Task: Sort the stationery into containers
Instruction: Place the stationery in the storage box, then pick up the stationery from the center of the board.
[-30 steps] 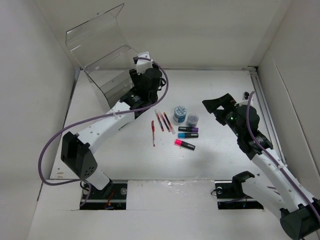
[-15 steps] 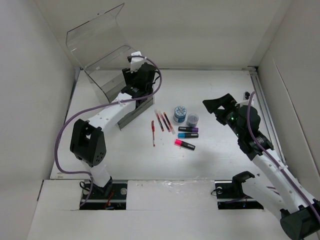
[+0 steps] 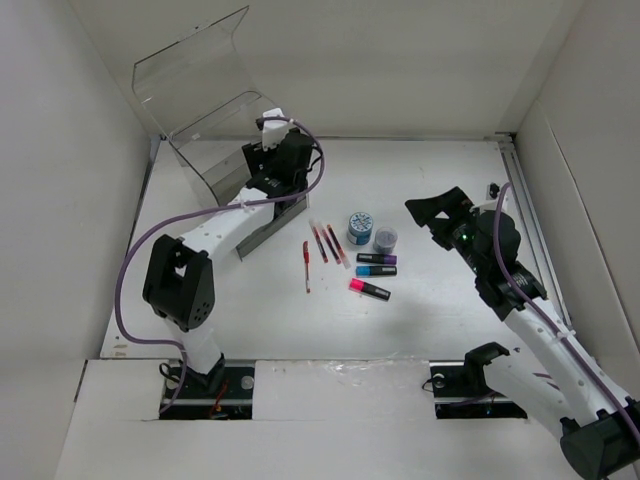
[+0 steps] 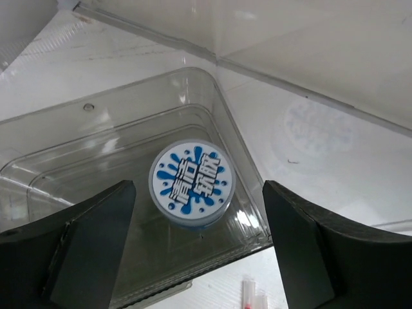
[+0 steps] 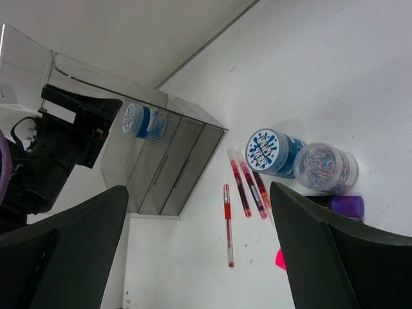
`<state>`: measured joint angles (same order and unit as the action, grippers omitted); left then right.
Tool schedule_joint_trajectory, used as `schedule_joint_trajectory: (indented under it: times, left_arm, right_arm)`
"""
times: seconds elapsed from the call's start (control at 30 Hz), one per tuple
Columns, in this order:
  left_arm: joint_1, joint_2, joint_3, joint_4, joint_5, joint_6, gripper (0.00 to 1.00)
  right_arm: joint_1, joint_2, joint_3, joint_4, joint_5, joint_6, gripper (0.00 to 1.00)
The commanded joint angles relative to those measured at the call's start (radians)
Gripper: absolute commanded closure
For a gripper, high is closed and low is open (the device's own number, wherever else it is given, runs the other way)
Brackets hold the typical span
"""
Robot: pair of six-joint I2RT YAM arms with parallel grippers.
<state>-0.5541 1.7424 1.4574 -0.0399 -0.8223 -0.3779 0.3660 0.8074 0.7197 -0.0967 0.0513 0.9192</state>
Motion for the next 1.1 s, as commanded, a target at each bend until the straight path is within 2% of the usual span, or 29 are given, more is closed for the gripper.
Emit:
schedule_joint_trajectory:
  times: [0.0, 0.1, 0.13, 0.2, 0.3, 0.33, 0.37, 0.43, 0.47, 0.5, 0.53, 0.57, 0.67, 0.7, 0.73, 0.83, 1.07]
  left_arm:
    - [0.006, -0.087, -0.048, 0.052, 0.015, -0.026, 0.22]
    - [-0.01, -0.196, -0.138, 0.086, 0.084, -0.036, 0.28]
    - [-0.029, -0.251, -0.164, 0.121, 0.084, -0.026, 0.35]
    - [-0.104, -0.294, -0.224, 0.132, 0.094, -0.016, 0.42]
    - [-0.2, -0.331, -0.278, 0.132, 0.162, -0.016, 0.43]
    - [-0.222, -0.331, -0.29, 0.141, 0.188, -0.016, 0.43]
    - [-0.239, -0.322, -0.29, 0.141, 0.263, -0.016, 0.43]
    - [-0.264, -0.288, -0.299, 0.141, 0.348, -0.016, 0.33]
    - [-0.264, -0.24, -0.284, 0.13, 0.43, -0.03, 0.29]
    - [-0.264, -0.216, -0.284, 0.13, 0.452, -0.039, 0.26]
    - [-0.264, -0.195, -0.272, 0.13, 0.453, -0.039, 0.22]
    - [-0.264, -0.176, -0.272, 0.139, 0.472, -0.039, 0.17]
    - [-0.264, -0.098, -0.229, 0.162, 0.525, -0.029, 0.12]
    - [-0.264, -0.078, -0.214, 0.163, 0.535, -0.02, 0.12]
    - [-0.273, -0.042, -0.201, 0.163, 0.545, -0.019, 0.11]
    - [-0.273, 0.021, -0.16, 0.163, 0.558, 0.002, 0.11]
    - [-0.282, 0.137, -0.091, 0.13, 0.534, 0.02, 0.09]
  right_arm:
    - [0.002, -0.001, 0.0, 0.055, -0.008, -0.014, 0.02]
    - [0.002, -0.001, 0.0, 0.064, -0.018, -0.014, 0.02]
    - [0.002, -0.001, 0.0, 0.064, -0.018, -0.014, 0.02]
    - [0.002, 0.009, 0.0, 0.064, -0.018, -0.014, 0.04]
    - [0.011, 0.009, 0.0, 0.064, -0.018, -0.014, 0.11]
    - [0.011, 0.009, 0.0, 0.064, -0.018, -0.023, 0.21]
    - [0.011, 0.009, 0.0, 0.064, -0.018, -0.023, 0.27]
    - [0.011, 0.0, 0.0, 0.064, -0.018, -0.023, 0.46]
    - [0.011, -0.001, -0.009, 0.064, -0.008, -0.023, 0.6]
    - [0.011, -0.001, -0.009, 0.064, 0.001, -0.023, 0.62]
    - [0.011, -0.01, -0.009, 0.064, 0.001, -0.023, 0.62]
    - [0.011, -0.01, -0.009, 0.064, 0.01, -0.023, 0.56]
    - [0.011, -0.03, -0.019, 0.064, 0.048, -0.023, 0.32]
    - [0.011, -0.03, -0.019, 0.064, 0.059, -0.014, 0.2]
    - [0.011, -0.03, -0.019, 0.064, 0.071, -0.014, 0.16]
    - [0.011, -0.03, -0.019, 0.064, 0.071, -0.014, 0.1]
    - [0.011, -0.03, -0.019, 0.055, 0.071, -0.014, 0.09]
